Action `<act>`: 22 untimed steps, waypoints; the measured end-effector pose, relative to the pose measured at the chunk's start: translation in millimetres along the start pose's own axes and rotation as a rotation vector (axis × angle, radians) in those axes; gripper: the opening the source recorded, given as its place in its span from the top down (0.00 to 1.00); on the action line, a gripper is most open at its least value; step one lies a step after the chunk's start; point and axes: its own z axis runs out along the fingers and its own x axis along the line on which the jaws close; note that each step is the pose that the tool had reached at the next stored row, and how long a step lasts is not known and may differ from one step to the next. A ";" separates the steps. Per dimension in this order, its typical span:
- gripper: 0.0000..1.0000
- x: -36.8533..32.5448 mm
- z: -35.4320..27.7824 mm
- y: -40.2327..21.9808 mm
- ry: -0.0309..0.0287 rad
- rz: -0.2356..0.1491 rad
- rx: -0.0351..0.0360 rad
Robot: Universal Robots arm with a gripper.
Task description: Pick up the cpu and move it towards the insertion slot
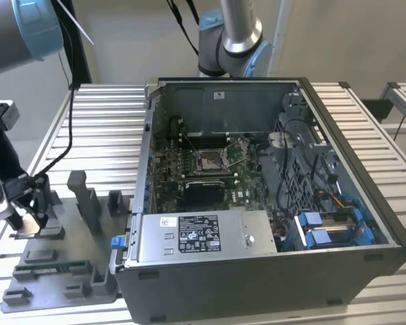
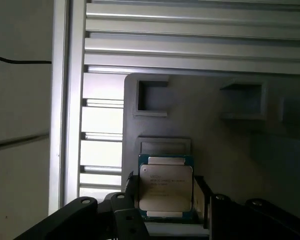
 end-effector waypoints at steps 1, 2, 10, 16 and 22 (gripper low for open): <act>1.00 0.0 -2.9 0.1 0.0000 0.000 0.0000; 1.00 0.0 -5.6 0.2 0.0002 0.000 0.0000; 1.00 0.0 -25.8 0.9 0.0012 0.000 -0.0001; 1.00 0.0 -38.3 1.3 0.0022 0.000 -0.0001; 1.00 0.0 -50.6 1.7 0.0040 0.000 -0.0001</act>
